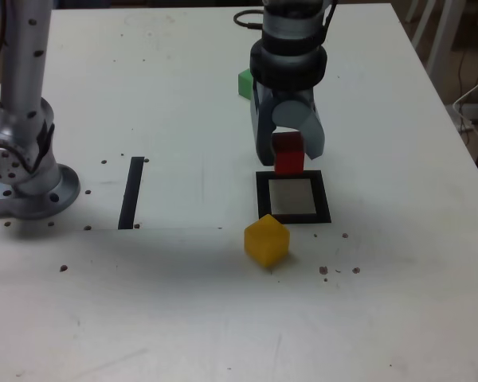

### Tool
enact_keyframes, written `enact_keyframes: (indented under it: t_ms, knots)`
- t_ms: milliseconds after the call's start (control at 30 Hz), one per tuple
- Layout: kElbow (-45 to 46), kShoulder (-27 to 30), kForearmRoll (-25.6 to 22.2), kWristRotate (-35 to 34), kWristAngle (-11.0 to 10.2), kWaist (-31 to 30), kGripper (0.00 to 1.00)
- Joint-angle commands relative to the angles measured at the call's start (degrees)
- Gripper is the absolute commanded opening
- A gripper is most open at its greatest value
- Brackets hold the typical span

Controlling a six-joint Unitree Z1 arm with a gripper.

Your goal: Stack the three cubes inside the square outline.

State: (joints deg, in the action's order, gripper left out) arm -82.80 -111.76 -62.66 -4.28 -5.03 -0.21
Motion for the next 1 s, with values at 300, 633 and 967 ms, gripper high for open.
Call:
enact_keyframes:
  t_ms: [300,633,967]
  knots:
    - [0.2,-1.4,-0.2,-4.2,0.9,-4.0,0.35]
    - [0.3,-4.2,1.0,-4.2,0.5,-3.2,0.35]
    - [0.4,-5.0,1.5,-4.1,0.8,-3.1,0.35]
